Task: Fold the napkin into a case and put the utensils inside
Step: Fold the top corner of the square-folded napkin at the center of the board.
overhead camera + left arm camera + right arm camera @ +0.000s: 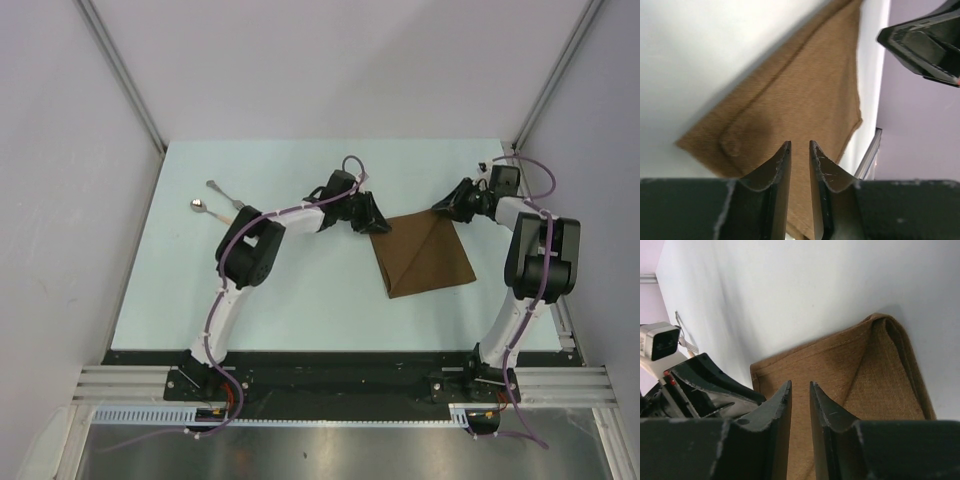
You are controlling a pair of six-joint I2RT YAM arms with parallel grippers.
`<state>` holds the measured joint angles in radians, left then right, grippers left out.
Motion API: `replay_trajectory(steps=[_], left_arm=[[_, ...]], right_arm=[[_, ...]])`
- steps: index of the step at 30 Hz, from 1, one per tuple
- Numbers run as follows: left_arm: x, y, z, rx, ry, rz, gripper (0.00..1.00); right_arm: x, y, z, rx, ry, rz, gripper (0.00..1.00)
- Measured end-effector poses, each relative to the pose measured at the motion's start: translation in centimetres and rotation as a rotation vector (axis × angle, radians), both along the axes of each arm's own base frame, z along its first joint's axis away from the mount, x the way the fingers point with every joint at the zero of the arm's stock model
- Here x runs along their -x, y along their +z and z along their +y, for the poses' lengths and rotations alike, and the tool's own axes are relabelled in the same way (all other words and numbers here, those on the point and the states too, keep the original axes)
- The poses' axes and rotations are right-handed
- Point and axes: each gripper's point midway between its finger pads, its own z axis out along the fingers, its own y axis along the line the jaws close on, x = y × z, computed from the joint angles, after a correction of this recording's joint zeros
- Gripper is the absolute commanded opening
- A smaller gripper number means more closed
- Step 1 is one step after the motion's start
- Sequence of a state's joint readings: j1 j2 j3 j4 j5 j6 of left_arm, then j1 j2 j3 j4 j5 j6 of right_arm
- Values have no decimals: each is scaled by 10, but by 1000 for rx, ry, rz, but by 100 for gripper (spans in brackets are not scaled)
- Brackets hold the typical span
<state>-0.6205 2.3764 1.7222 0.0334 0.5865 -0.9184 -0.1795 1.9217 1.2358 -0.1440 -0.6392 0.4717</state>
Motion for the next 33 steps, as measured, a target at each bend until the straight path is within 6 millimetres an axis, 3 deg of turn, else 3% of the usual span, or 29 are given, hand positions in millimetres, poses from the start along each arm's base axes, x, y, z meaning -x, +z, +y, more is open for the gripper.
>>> replay_trajectory(steps=[5,14,19,26,30,33], left_arm=[[-6,-16,12,-33,28,38,24],[-11,-22,23,-55,48,65,22],[-10,-24,23,-60,48,73,21],[-9,-26,24,-66,48,79,17],[-8,-27,25,-76,52,87,14],[-8,-28,26,-79,53,91,13]], right_arm=[[-4,-12,-8,-33,-7,7,24],[-12,-41,-14,-93,-23,51,22],[-13,-34,-11,-116,-27,44,22],[-23,-7,-4,-152,-14,-40,19],[-27,-8,0,-169,-11,-49,18],[-30,-21,-2,-179,-14,-41,18]])
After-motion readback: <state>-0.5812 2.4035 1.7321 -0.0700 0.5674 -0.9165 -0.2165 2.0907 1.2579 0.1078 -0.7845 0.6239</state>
